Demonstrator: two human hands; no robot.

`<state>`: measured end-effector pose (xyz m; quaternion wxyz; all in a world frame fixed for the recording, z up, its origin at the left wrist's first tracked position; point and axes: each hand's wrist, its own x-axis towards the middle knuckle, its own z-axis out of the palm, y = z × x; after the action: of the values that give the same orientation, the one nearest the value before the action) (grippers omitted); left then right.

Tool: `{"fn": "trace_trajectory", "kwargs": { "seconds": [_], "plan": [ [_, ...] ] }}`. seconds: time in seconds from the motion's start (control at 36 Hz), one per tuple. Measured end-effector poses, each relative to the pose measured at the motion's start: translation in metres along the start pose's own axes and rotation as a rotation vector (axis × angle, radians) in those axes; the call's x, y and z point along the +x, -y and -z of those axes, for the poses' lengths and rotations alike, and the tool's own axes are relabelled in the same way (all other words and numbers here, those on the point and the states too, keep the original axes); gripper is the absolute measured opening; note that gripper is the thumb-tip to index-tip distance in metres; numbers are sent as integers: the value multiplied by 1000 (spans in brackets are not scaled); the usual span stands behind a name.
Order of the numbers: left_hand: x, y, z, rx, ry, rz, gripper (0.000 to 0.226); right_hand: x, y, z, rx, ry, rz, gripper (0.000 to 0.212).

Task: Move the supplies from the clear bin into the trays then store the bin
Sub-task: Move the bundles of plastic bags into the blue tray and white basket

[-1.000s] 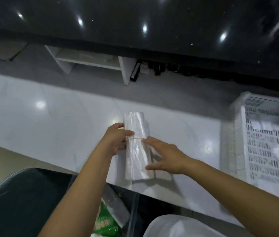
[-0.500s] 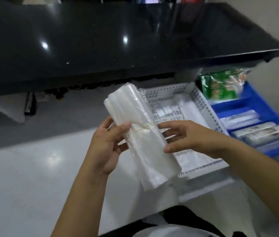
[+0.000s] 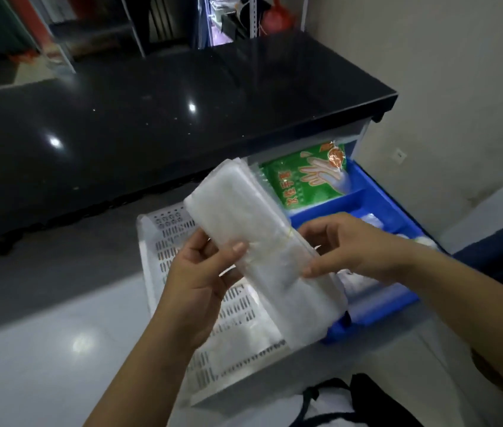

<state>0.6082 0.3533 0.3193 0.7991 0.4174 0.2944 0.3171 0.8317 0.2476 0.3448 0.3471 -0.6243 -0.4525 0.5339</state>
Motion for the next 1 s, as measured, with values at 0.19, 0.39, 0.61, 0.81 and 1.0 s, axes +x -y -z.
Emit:
{"fn": "trace_trajectory", "kwargs": {
  "seconds": [0.19,0.39,0.61,0.81,1.0],
  "plan": [
    [34,-4,-34,112,197,-8,76,-13,-10,103,-332,152,113,28],
    [58,-36,-97,1118,248,-199,98,-7,-17,156,-964,244,125,18],
    [102,30,-157,2018,414,-120,84,13,-27,176,-1270,208,240,20],
    [141,53,-148,1993,331,-216,66,41,-48,193,-1313,-21,254,34],
    [166,82,-135,2046,221,-243,54,72,-86,190,-1317,-177,328,33]
  ]
}}
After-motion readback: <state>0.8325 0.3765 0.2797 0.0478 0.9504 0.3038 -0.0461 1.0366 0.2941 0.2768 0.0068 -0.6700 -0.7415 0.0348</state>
